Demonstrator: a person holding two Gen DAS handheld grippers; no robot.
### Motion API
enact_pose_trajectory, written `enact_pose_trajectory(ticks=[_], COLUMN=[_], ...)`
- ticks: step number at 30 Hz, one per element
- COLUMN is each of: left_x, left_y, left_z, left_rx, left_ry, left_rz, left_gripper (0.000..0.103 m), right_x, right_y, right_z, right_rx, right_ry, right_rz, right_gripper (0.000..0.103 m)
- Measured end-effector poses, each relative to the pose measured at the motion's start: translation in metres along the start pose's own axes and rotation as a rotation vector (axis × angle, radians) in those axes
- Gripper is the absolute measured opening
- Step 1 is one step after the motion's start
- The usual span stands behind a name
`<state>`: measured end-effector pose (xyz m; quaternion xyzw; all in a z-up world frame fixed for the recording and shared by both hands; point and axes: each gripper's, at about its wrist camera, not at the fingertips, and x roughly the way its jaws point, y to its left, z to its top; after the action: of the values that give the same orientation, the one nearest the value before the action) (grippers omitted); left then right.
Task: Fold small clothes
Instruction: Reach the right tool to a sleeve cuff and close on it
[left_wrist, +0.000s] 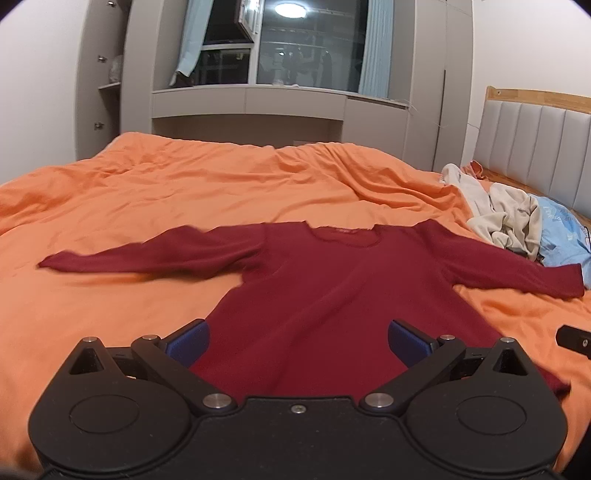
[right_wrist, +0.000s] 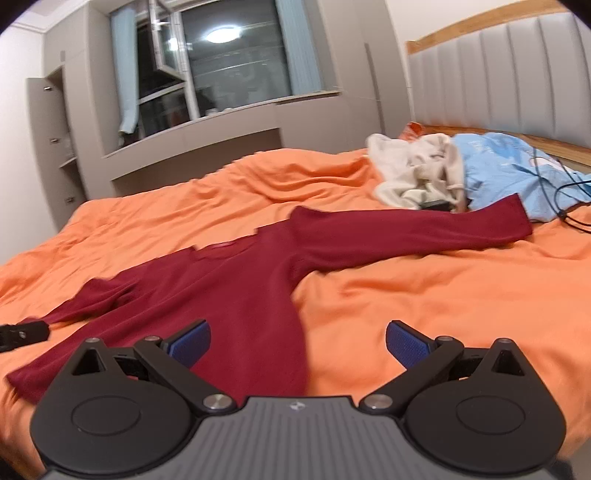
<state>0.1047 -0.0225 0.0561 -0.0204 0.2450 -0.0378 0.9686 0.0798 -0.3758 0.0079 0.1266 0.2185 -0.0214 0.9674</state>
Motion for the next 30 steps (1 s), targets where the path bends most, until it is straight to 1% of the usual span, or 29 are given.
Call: enact_pose_trajectory(ticks=[4, 8, 11, 13, 17, 19, 22, 26, 28, 30], left_x=[0.036, 0.079, 0.114, 0.14, 0.192, 0.218, 0.253, 0.292, 0.309, 0.323], left_y=[-0.015, -0.04, -0.062, -0.078, -0.11, -0.128, -0.152, -0.177, -0.186, -0.19], left_z=[0.031, 0.057, 0.074, 0.083, 0.095, 0.099, 0.1, 0.095, 0.091, 0.083], left_rx=[0.025, 0.08, 0.101, 0.108, 0.12, 0.125, 0.135, 0.145, 0.145, 0.136], left_ry=[0.009, 0.019, 0.037, 0.046, 0.032, 0.024, 0.028, 0.049, 0.063, 0.086], left_rz=[-0.012, -0.015, -0.04, -0.062, -0.087, -0.089, -0.089, -0.097, -0.092, -0.081], left_gripper=[0.103, 0.103, 0.103, 0.103, 0.103, 0.103, 0.103, 0.103, 0.103, 0.103], right_x=[0.028, 0.063, 0.092, 0.111, 0.147, 0.162, 0.18, 0.194, 0.201, 0.208], right_y=[-0.02, -0.041, -0.061, -0.076, -0.113, -0.138, -0.176, -0.228, -0.252, -0.277], right_z=[0.023, 0.045, 0.06, 0.068, 0.08, 0.083, 0.087, 0.089, 0.087, 0.082], right_rx=[0.009, 0.028, 0.051, 0.062, 0.104, 0.162, 0.291, 0.455, 0.528, 0.611], right_ry=[-0.005, -0.013, -0.011, -0.023, -0.07, -0.074, -0.07, -0.117, -0.131, -0.138], right_rz=[-0.041, -0.077, -0.093, -0.097, -0.161, -0.182, -0.209, -0.292, -0.356, -0.374], right_gripper=[0.103, 0.103, 0.103, 0.103, 0.103, 0.103, 0.103, 0.103, 0.103, 0.103])
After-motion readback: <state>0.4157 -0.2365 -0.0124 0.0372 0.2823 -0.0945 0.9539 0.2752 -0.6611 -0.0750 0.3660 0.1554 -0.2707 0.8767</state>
